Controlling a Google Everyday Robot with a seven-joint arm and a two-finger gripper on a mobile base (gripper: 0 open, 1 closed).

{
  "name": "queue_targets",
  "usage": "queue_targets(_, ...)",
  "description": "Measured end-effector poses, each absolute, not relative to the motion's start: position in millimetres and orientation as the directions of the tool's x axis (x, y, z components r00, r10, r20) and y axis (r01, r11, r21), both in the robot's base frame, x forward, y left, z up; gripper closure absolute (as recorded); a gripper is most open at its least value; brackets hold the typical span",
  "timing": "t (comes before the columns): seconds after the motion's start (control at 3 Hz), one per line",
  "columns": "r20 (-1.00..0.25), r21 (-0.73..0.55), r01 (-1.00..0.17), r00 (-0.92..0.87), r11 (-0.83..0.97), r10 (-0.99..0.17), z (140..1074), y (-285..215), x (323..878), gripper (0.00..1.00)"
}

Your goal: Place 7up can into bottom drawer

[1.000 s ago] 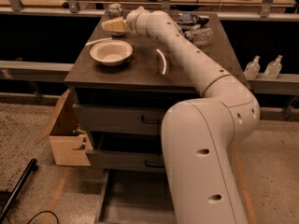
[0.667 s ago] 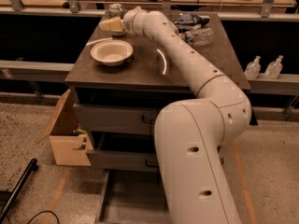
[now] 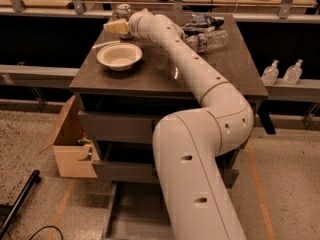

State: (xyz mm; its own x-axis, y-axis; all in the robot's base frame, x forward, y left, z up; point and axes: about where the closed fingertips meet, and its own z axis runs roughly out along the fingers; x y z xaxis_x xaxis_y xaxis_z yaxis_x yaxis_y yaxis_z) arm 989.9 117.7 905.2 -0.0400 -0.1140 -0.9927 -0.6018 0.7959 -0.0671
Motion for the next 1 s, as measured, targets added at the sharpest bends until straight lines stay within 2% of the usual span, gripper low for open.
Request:
queue_targets(0.67, -0.995, -0.043, -0.603, -0.047, 0.796, -0.089, 896.1, 132.2, 1000.3, 0.37)
queue_targets(1.0, -0.996, -0.042, -0.603, -0.041, 0.797, -0.084, 898.1, 133.4, 1002.3, 0.6)
